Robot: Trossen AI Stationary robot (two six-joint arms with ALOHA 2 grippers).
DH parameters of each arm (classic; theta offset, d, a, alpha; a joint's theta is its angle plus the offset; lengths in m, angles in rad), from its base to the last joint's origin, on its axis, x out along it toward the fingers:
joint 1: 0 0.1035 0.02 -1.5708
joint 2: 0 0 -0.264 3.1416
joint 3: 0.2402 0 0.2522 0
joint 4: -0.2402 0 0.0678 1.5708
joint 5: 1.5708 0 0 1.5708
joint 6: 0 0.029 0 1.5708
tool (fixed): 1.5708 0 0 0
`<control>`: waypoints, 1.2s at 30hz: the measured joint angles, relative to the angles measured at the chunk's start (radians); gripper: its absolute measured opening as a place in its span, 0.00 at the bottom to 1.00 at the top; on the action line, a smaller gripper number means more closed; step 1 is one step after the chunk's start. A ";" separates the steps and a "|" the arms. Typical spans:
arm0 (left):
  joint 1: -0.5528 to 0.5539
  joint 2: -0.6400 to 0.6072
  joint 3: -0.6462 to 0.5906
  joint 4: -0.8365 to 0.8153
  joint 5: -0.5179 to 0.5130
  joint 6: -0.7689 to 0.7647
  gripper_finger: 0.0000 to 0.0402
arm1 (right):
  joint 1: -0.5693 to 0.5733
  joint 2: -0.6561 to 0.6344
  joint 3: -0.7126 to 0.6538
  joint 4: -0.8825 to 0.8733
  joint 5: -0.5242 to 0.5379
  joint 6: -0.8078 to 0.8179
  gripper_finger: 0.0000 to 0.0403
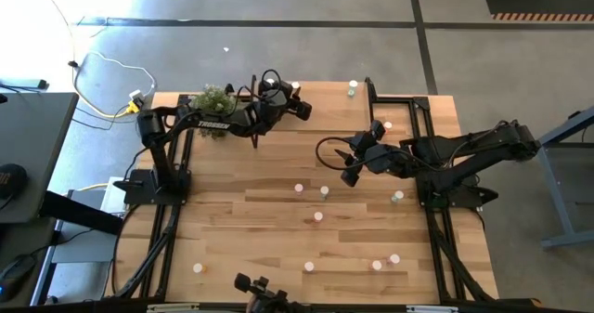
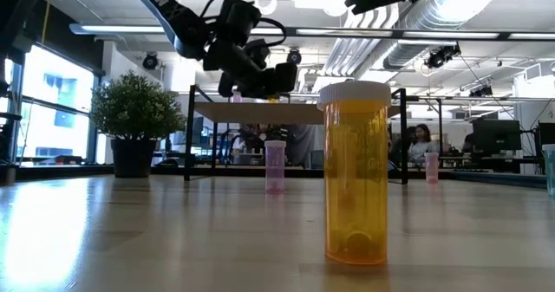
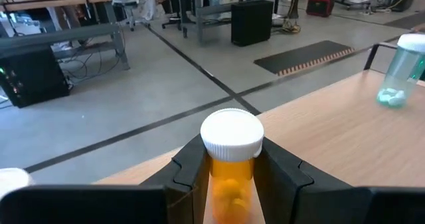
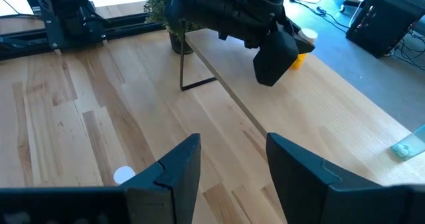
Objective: Pick and place medicine bottles onto shelf by color
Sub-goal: Put the top orange pill bottle on the shelf
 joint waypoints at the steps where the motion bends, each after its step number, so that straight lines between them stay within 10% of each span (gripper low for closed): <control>1: 0.000 0.000 0.000 0.001 0.000 0.000 0.22 | 0.000 0.000 0.000 0.000 0.000 0.000 0.40; 36: 0.000 0.000 0.000 -0.005 -0.038 -0.001 0.40 | 0.000 0.000 0.000 0.000 -0.001 -0.001 0.40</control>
